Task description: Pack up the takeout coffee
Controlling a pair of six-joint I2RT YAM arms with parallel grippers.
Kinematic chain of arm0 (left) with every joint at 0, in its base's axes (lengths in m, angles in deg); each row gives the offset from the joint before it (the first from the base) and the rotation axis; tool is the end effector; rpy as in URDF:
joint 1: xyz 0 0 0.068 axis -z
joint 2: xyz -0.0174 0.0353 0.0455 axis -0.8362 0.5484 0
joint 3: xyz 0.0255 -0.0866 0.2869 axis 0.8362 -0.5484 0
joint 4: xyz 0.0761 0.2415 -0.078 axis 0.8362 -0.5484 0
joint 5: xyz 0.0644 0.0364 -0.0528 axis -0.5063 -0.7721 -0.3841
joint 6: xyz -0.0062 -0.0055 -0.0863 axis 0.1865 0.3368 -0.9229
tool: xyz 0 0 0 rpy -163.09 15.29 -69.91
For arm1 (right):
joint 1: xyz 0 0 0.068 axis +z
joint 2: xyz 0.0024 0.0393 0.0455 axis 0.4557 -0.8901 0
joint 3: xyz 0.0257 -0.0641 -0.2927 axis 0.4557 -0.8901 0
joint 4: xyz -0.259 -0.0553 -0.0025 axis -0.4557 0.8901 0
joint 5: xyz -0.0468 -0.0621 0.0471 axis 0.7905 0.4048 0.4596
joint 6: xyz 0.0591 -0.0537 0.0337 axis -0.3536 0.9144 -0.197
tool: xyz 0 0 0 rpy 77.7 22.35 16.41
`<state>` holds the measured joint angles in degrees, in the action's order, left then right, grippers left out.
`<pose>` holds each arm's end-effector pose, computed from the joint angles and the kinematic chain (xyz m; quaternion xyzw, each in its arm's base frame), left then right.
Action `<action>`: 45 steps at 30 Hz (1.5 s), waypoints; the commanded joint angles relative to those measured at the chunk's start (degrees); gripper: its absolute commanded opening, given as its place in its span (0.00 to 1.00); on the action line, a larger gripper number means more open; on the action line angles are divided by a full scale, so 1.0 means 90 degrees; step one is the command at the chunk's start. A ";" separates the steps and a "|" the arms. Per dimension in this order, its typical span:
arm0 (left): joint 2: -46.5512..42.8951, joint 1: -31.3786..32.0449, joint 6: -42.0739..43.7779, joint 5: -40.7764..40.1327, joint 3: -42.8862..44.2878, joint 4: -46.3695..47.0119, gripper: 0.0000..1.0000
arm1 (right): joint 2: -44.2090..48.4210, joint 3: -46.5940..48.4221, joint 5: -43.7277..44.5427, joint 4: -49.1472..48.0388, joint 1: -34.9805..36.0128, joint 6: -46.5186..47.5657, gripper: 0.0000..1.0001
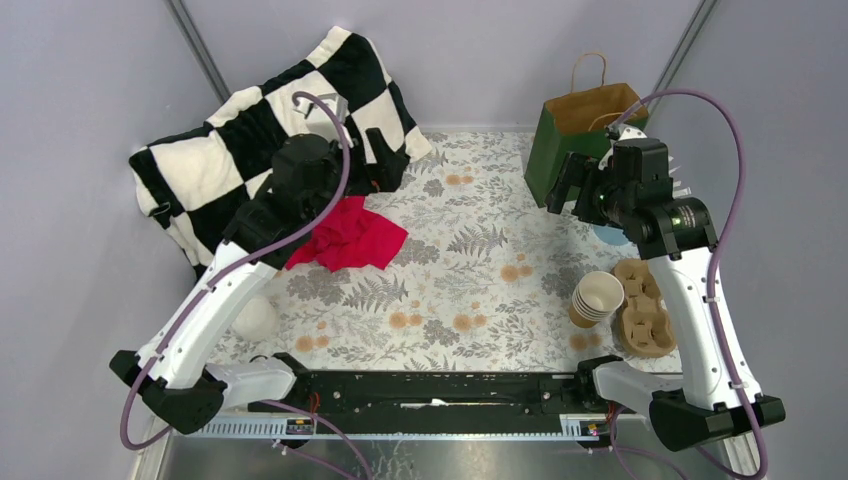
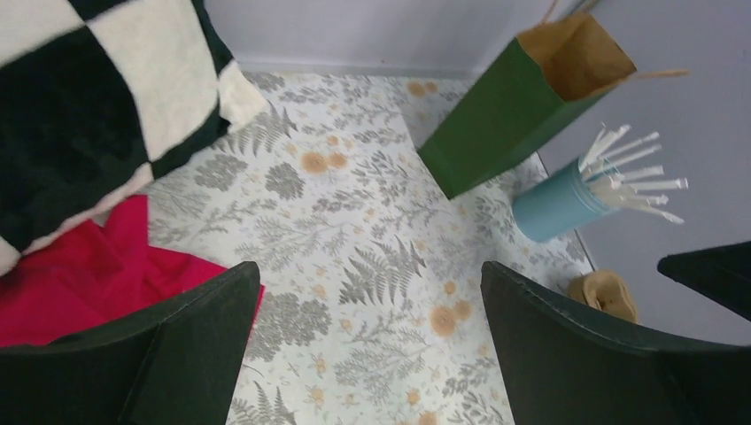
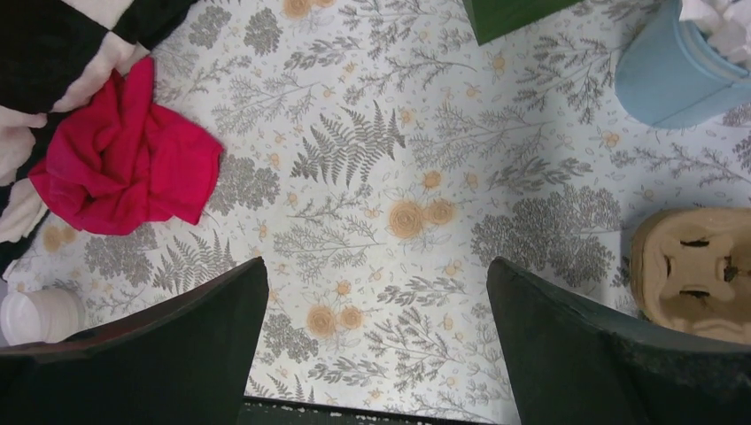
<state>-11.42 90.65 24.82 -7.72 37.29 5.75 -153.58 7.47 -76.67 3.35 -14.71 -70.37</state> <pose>0.2319 -0.1409 0.4811 0.0036 0.7814 -0.2542 0.5699 0.2287 0.0496 0.4431 0.0571 0.8732 0.1297 0.4664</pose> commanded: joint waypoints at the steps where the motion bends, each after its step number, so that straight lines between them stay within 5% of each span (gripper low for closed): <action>1: -0.0001 0.0409 -0.0325 -0.0197 -0.0146 0.0218 0.99 | 0.0071 0.0143 0.0074 0.0509 0.0002 -0.0104 1.00; 7: -0.0029 0.0524 -0.0693 0.0071 -0.0441 0.0272 0.99 | 0.0529 -0.0563 -0.0457 0.0474 -0.0001 -0.0346 1.00; 18: 0.0048 0.0529 -0.0813 0.0532 -0.0561 0.0294 0.99 | 0.0499 -0.1459 0.0770 0.1878 -0.0006 -0.1755 0.97; 25: 0.0160 0.0529 -0.0604 0.0768 -0.0405 0.0247 0.99 | 0.0510 -0.1781 0.1111 0.2122 -0.0005 -0.1847 0.68; 32: 0.0348 0.0529 -0.0422 0.0874 -0.0271 0.0158 0.99 | 0.0516 -0.2239 0.1498 0.1863 -0.0001 -0.1825 0.64; 36: 0.0487 0.0528 -0.0295 0.0914 -0.0112 0.0099 0.99 | 0.0199 -0.2334 0.1623 0.1683 -0.0006 -0.1785 0.47; 45: 0.0760 0.0524 -0.0012 0.0951 0.0187 0.0011 0.99 | 0.0159 -0.2832 0.1794 0.1184 -0.0002 -0.1846 0.39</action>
<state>-5.13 95.22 22.51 0.00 35.78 5.16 -152.36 -16.55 -63.10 16.77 -14.71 -85.84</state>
